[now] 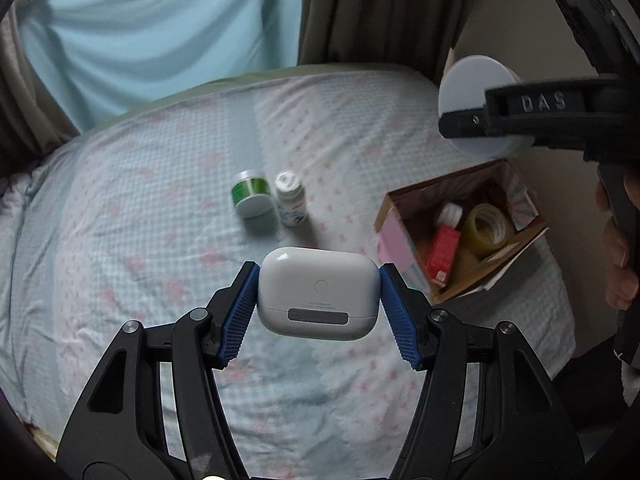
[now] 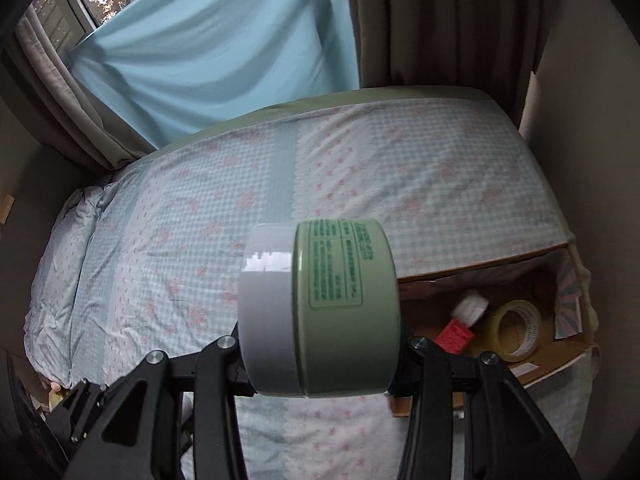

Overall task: Organize rigid objects
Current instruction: 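Carry the earbud case and pale green jar over the cardboard box with both grippers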

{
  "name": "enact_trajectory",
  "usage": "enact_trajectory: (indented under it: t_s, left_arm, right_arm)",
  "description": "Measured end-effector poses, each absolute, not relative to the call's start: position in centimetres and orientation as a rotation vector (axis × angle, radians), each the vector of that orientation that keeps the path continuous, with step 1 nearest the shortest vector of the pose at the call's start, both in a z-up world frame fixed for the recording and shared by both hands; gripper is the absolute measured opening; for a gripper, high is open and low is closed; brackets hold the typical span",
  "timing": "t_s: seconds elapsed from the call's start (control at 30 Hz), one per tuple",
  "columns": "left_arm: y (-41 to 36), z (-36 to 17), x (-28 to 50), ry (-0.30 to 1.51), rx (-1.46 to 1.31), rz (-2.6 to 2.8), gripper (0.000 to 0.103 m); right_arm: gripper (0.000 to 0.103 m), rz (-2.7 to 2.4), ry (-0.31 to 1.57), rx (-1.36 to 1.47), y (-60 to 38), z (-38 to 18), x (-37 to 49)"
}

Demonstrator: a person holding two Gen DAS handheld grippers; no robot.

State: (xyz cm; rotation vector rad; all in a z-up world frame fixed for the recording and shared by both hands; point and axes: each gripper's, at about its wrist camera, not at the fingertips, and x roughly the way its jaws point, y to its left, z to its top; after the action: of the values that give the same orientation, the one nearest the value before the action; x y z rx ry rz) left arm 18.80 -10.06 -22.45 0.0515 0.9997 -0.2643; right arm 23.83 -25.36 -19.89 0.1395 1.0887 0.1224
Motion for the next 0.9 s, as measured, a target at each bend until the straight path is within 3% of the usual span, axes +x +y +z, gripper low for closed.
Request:
enact_trajectory:
  t_s: [0.37, 0.9]
  left_arm:
    - [-21.5, -21.6, 22.7, 0.994, 0.013, -0.324, 0.058]
    - [-30.4, -33.9, 30.8, 1.192, 0.013, -0.28, 0.058]
  right_arm:
    - [0.04, -0.009, 1.175, 0.12, -42.8, -21.4, 20.7]
    - [0.04, 0.021, 1.312, 0.132, -49.4, -32.9, 23.5]
